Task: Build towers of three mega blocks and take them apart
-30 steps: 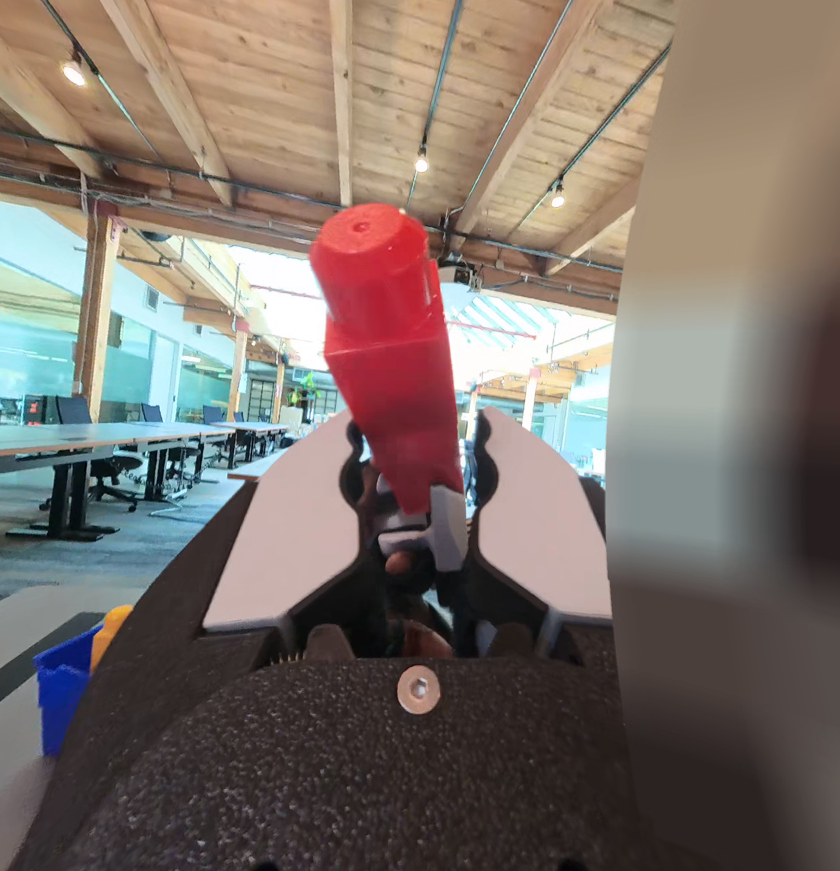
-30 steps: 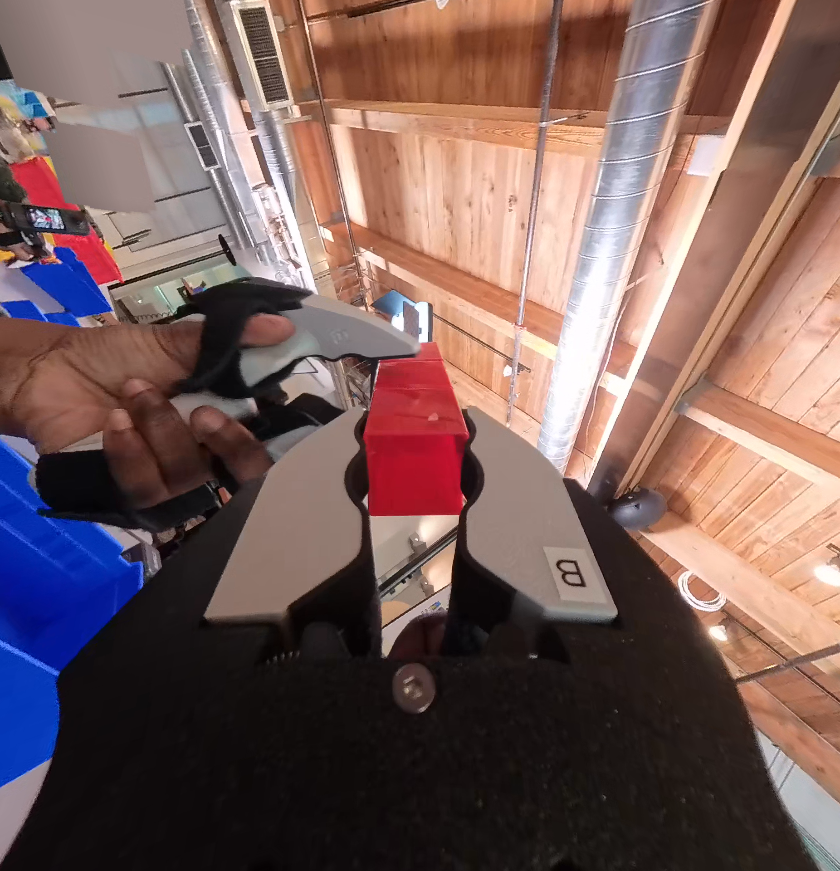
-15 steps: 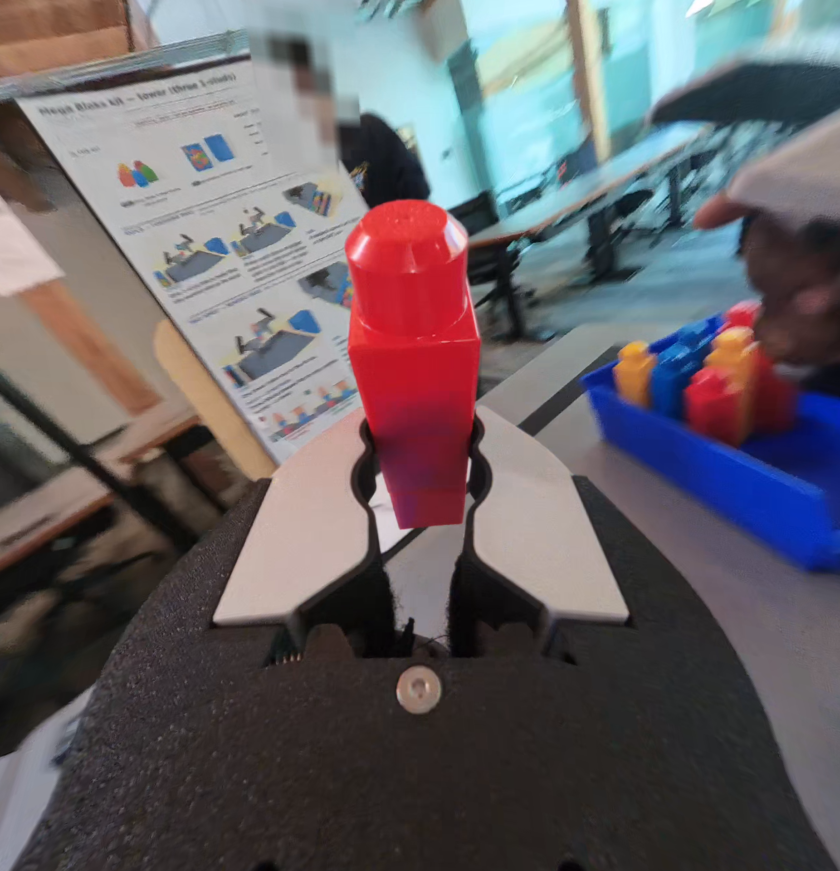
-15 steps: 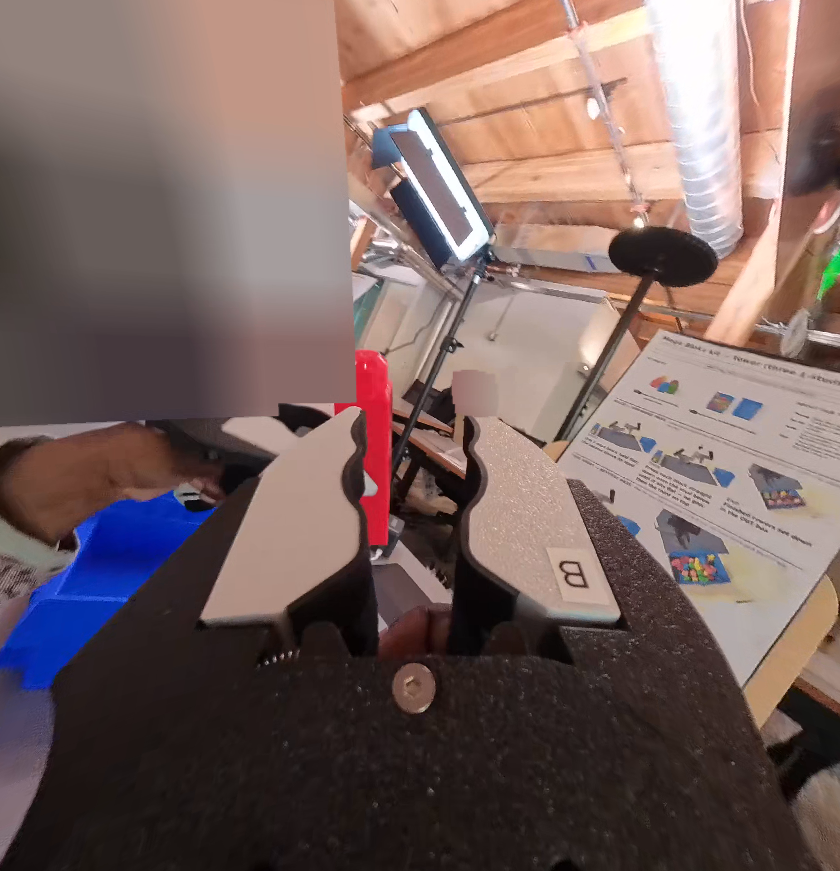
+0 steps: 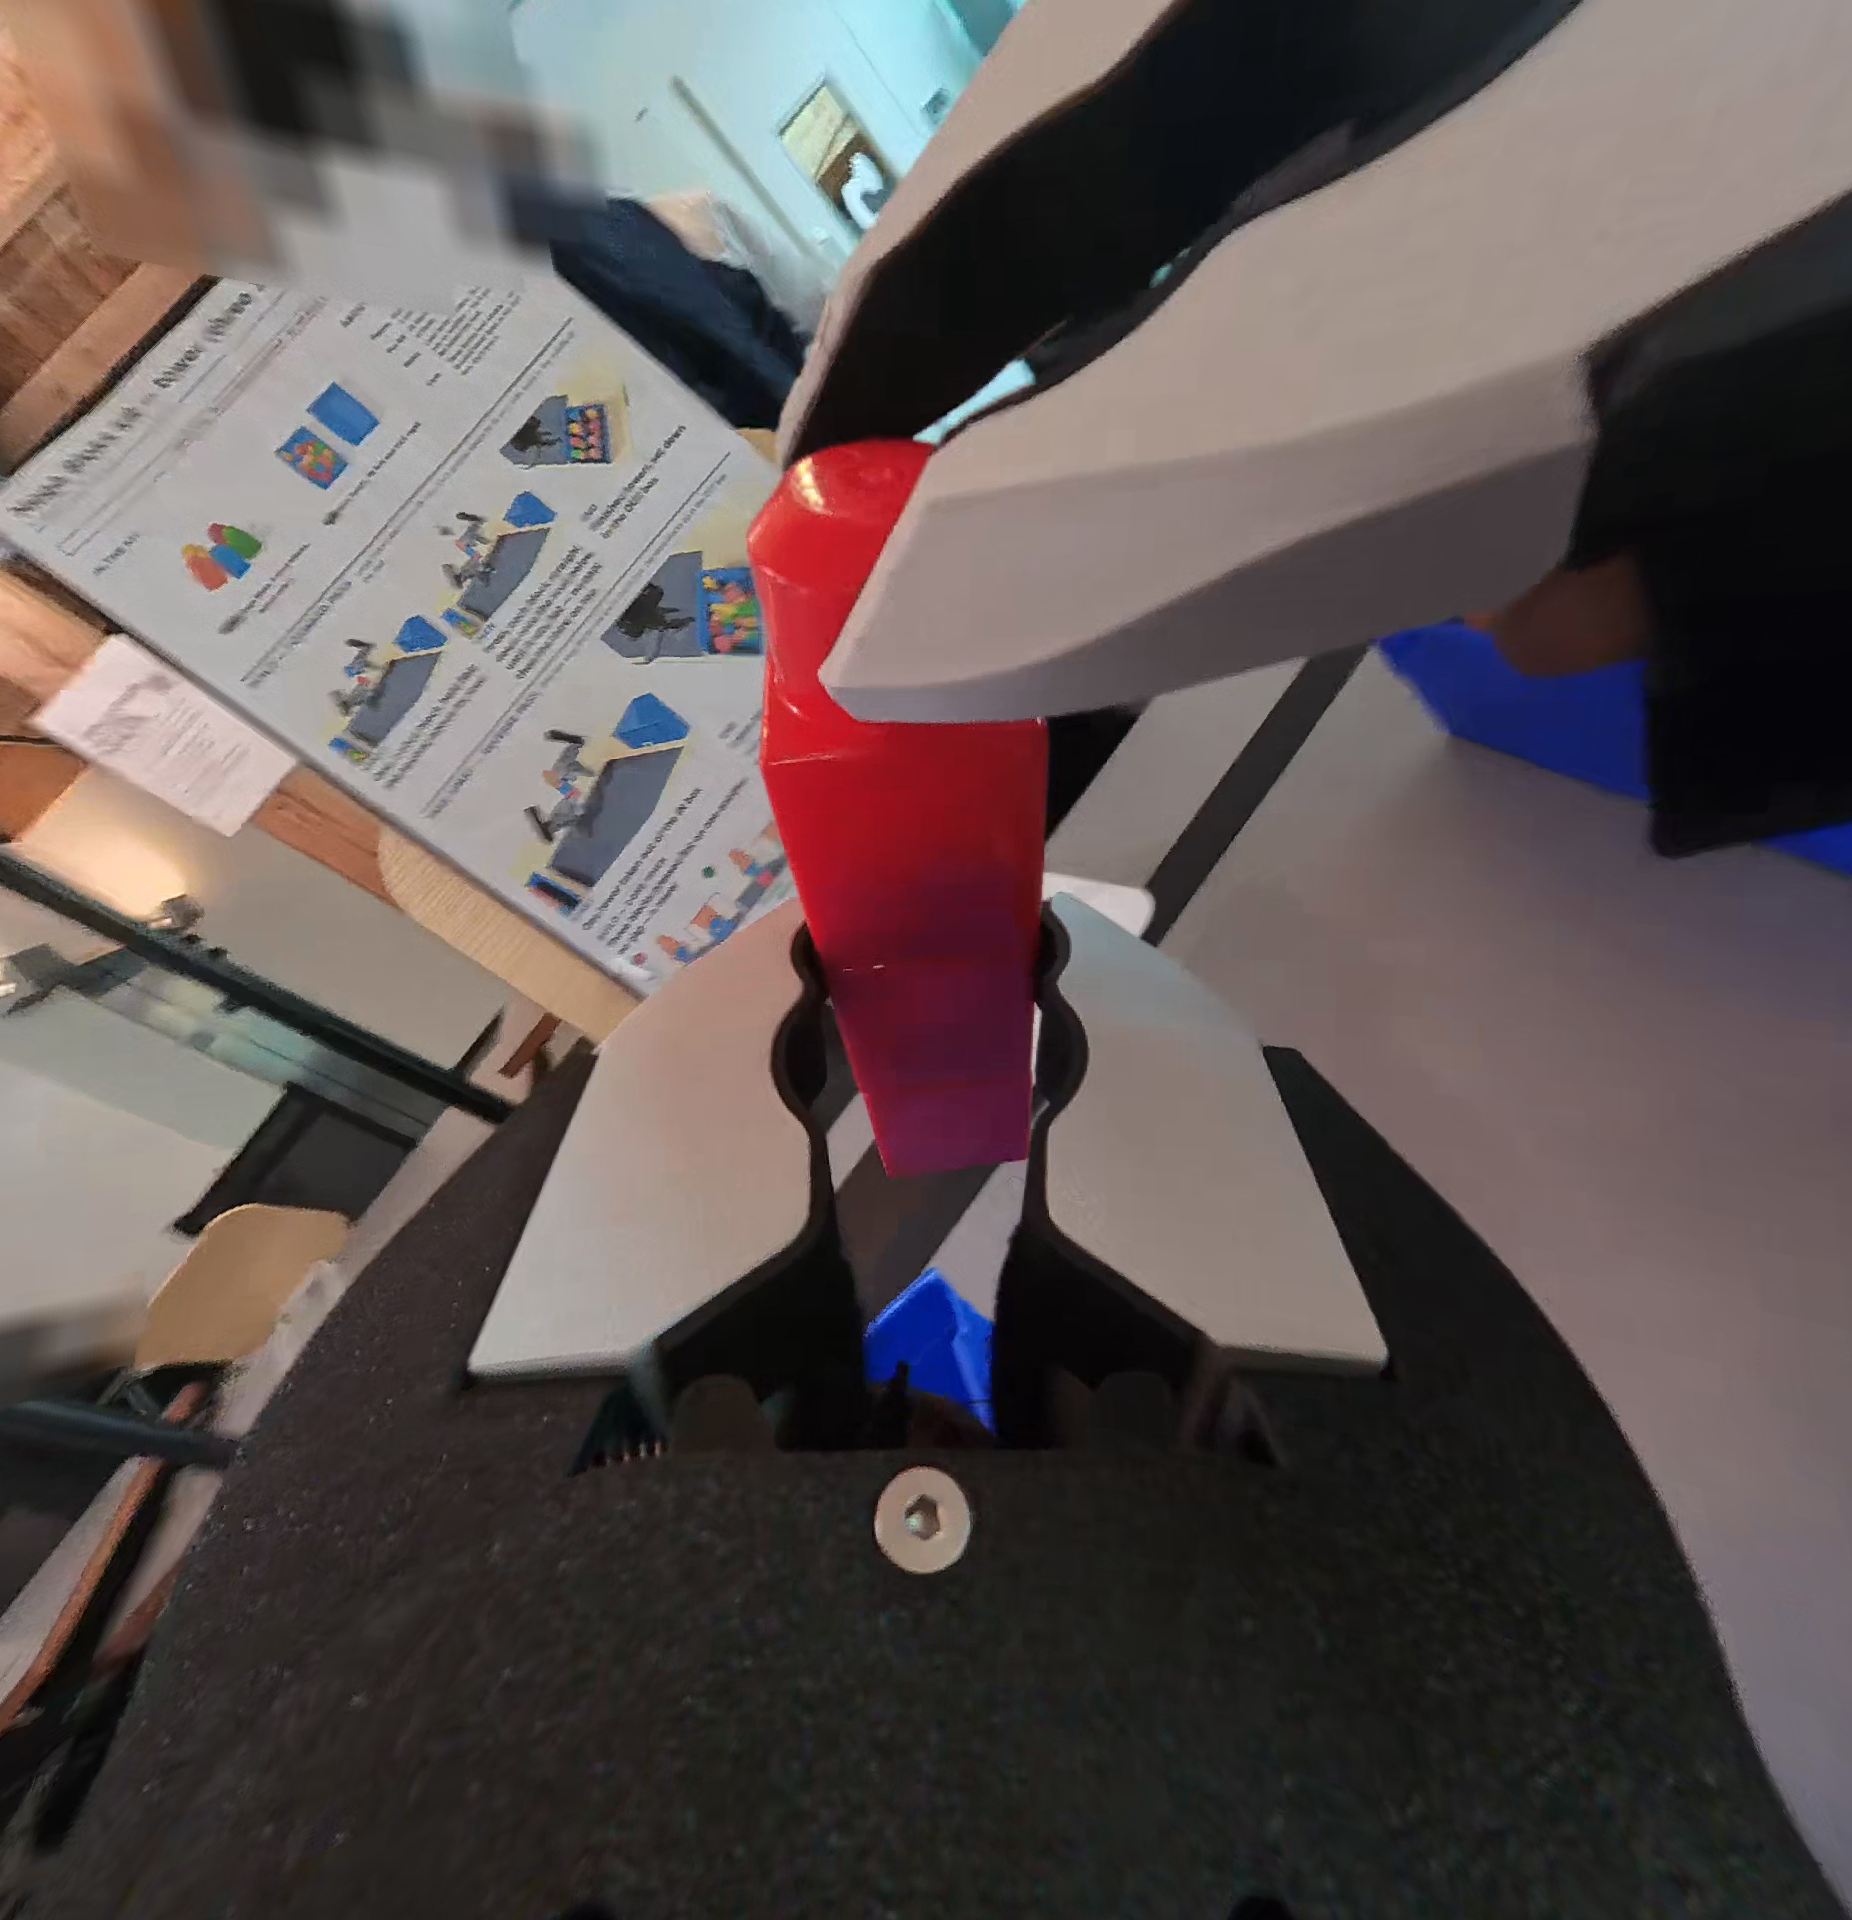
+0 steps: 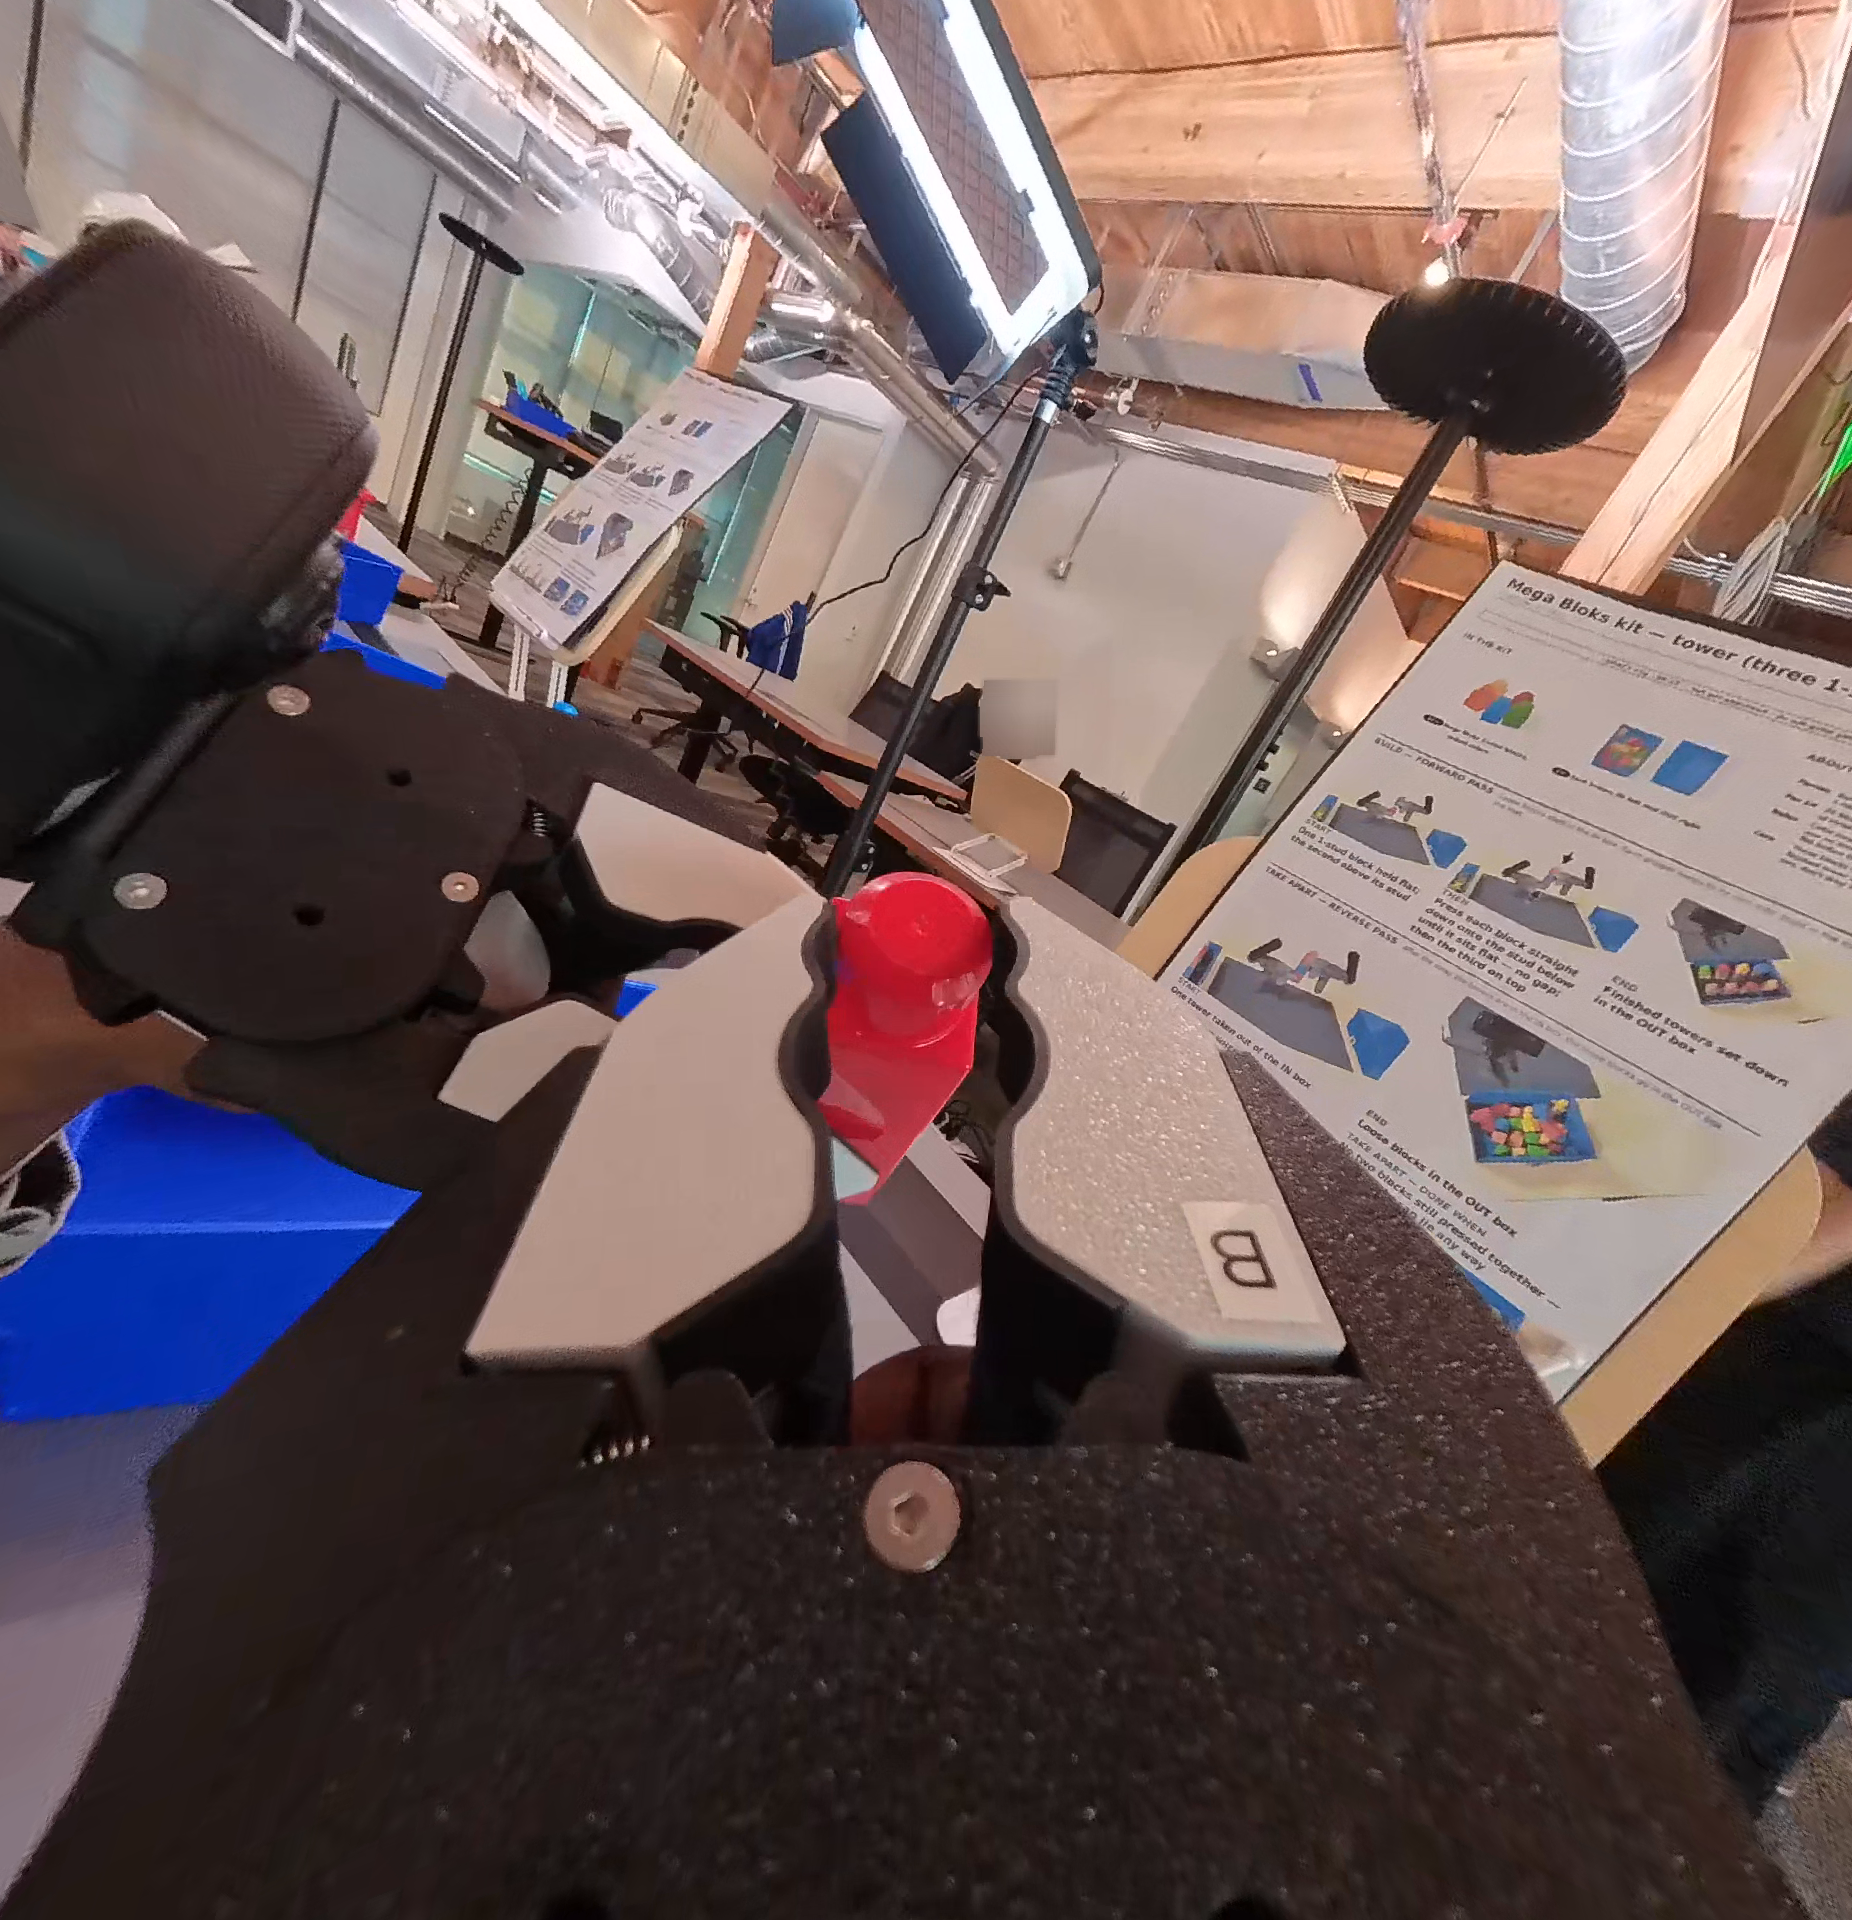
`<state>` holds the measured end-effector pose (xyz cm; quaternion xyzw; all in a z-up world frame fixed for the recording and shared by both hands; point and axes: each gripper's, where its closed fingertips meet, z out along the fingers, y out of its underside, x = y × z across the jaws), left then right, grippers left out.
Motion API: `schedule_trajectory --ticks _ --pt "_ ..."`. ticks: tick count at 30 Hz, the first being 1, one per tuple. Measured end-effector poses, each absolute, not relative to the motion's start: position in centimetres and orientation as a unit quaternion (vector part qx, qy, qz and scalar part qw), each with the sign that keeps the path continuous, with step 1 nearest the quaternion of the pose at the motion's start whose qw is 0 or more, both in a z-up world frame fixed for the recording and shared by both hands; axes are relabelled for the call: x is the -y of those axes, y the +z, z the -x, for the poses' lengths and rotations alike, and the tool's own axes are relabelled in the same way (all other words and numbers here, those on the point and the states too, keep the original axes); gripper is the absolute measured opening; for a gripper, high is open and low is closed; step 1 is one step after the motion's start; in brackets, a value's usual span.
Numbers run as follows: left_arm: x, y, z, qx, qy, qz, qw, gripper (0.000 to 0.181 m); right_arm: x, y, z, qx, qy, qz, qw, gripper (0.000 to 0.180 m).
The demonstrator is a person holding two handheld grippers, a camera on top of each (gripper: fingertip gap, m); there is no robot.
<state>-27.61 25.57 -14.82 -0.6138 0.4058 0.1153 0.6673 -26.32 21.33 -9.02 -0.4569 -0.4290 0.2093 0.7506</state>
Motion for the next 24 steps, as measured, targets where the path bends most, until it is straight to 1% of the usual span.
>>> schedule_trajectory --ticks 1,3,4,6,8,10,13,18,21,24 --pt "-25.3 -14.9 27.1 -0.414 0.088 0.613 0.667 0.040 -21.3 -8.9 26.1 0.428 0.212 0.457 0.750 0.027" --pt "-24.6 -14.4 26.6 -0.410 0.026 0.610 0.678 0.061 -21.5 -8.3 24.7 0.416 0.201 0.464 0.756 0.028" --pt "-24.2 -13.8 26.5 -0.401 -0.007 0.607 0.686 0.065 -21.7 -8.0 23.6 0.409 0.191 0.472 0.757 0.027" --pt "-23.5 -12.4 27.3 -0.376 -0.054 0.594 0.709 0.065 -22.4 -7.3 20.4 0.382 0.165 0.494 0.763 0.028" --pt "-23.2 -11.1 29.0 -0.346 -0.073 0.583 0.731 0.061 -23.1 -7.0 16.4 0.346 0.139 0.529 0.762 0.027" --pt "-23.2 -10.0 31.5 -0.307 -0.063 0.581 0.751 0.055 -24.0 -7.9 12.7 0.313 0.119 0.583 0.741 0.028" --pt "-23.3 -9.3 35.9 -0.258 -0.022 0.591 0.764 0.048 -25.7 -11.1 7.9 0.283 0.070 0.667 0.685 0.027" --pt "-22.9 -9.4 41.6 -0.198 0.026 0.614 0.764 0.046 -27.4 -20.1 0.3 0.225 -0.022 0.771 0.595 0.027" --pt "-22.4 -9.4 43.5 -0.177 0.028 0.617 0.766 0.044 -28.1 -24.9 -2.6 0.181 -0.040 0.799 0.572 0.028" --pt "-22.0 -9.3 44.6 -0.164 0.031 0.614 0.771 0.042 -28.9 -27.2 -4.0 0.148 -0.045 0.808 0.568 0.028"
